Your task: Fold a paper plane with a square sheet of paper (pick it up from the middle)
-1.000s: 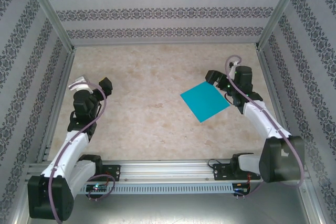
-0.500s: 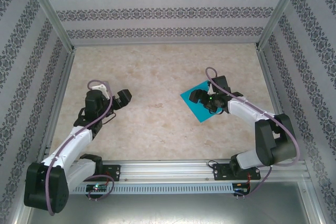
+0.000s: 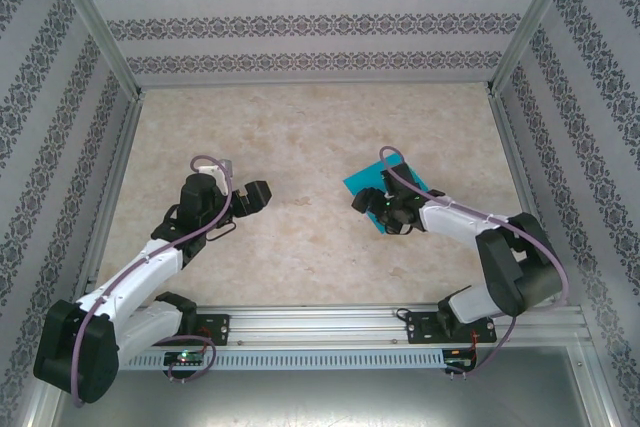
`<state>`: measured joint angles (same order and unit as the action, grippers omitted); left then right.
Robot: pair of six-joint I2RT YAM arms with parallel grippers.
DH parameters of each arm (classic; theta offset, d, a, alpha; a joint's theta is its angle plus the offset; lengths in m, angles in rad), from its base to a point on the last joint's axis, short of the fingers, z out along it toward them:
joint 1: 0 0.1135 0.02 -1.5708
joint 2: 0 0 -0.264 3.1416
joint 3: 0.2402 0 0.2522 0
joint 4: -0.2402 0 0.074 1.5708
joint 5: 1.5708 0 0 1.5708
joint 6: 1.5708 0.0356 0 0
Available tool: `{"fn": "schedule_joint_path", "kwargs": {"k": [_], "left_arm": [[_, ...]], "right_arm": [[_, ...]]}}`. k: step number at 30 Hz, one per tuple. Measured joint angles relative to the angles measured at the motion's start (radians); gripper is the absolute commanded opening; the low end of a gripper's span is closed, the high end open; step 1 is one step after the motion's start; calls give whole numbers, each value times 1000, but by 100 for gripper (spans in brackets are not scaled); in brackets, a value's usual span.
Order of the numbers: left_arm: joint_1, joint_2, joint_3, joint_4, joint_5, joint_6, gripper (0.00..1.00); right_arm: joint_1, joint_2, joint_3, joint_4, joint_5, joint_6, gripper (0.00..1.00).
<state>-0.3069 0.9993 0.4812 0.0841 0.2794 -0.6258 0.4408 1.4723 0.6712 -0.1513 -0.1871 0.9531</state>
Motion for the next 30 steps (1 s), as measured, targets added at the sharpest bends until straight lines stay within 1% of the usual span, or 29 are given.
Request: {"fn": "schedule_joint_path", "kwargs": {"k": [7,11,15,18,20,21,24,26,27,28,30], "left_arm": [[0,-3,0,-26,-30,1,100],[0,10,18,-40,-29,10,100],[0,25,44,-45,-17,16,100],[-1,25,53,-47,0,16,100],[-1,25,53,-48,10,16,100],[-1,25,53,-48,14,15,100],[-1,30,53,-47,34,15,100],[-1,51,56,-46,45,15,100],[-1,65,60,-46,50,15,100],[-3,86,68,-45,55,15,100],[-13,128,87,-43,60,15,100]], "right_arm": [[143,63,18,115,91,168,81],[213,164,110,157,94,218,81],[268,248,229,156,71,220,81],[278,239,319,81,63,162,81],[236,197,353,33,63,98,81],[195,167,354,16,63,63,81],[13,107,347,-18,39,-35,79],[-121,120,348,-24,8,-93,79],[-169,137,348,-30,-4,-112,79],[-208,161,348,-39,-23,-133,79],[-248,213,349,-57,-48,-162,79]]}}
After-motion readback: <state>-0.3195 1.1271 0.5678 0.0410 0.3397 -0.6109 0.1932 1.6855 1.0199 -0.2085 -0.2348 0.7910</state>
